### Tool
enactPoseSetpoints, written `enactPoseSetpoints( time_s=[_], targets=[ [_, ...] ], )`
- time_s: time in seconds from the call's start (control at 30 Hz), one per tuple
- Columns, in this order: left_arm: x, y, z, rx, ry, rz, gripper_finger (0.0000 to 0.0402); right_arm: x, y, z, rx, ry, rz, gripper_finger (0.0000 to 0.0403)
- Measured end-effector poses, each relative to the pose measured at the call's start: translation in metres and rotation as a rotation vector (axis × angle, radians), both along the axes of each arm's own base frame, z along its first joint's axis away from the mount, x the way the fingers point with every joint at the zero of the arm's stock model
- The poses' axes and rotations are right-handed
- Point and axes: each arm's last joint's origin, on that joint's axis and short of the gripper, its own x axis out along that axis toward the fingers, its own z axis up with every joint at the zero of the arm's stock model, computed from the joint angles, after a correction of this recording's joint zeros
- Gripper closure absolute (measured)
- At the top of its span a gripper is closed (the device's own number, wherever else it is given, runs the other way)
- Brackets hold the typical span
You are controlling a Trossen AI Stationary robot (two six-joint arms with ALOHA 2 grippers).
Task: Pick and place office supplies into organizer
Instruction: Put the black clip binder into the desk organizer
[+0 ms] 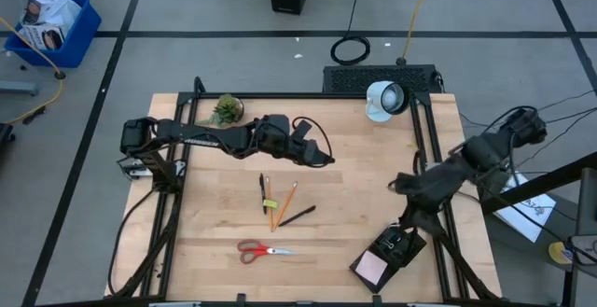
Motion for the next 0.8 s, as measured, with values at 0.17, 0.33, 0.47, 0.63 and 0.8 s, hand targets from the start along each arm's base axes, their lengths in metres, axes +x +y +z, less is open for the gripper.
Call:
enactPoseSetpoints(
  time_s=[0.17,0.33,0.47,0.63,0.8],
  targets=[
    [0.0,0.0,-0.001,0.014,0.003,-0.005,0.0247,0.018,0.011,-0.021,-0.14,0.1,-0.027,0.0353],
    [-0.001,0.0,0.0,-0.007,0.004,-0.051,0.0247,0.037,0.022,-0.046,-0.238,0.241,-0.009,0.0353],
    [-0.001,-0.001,0.0,-0.037,0.002,-0.092,0.0247,0.044,0.033,-0.067,-0.239,0.371,0.049,0.0353],
    [-0.001,-0.002,0.001,-0.059,0.004,-0.136,0.0247,0.043,0.04,-0.1,-0.187,0.489,0.075,0.0353],
    [-0.002,-0.003,0.001,-0.051,-0.002,-0.157,0.0247,0.045,0.041,-0.134,-0.123,0.502,0.026,0.0353]
  ],
)
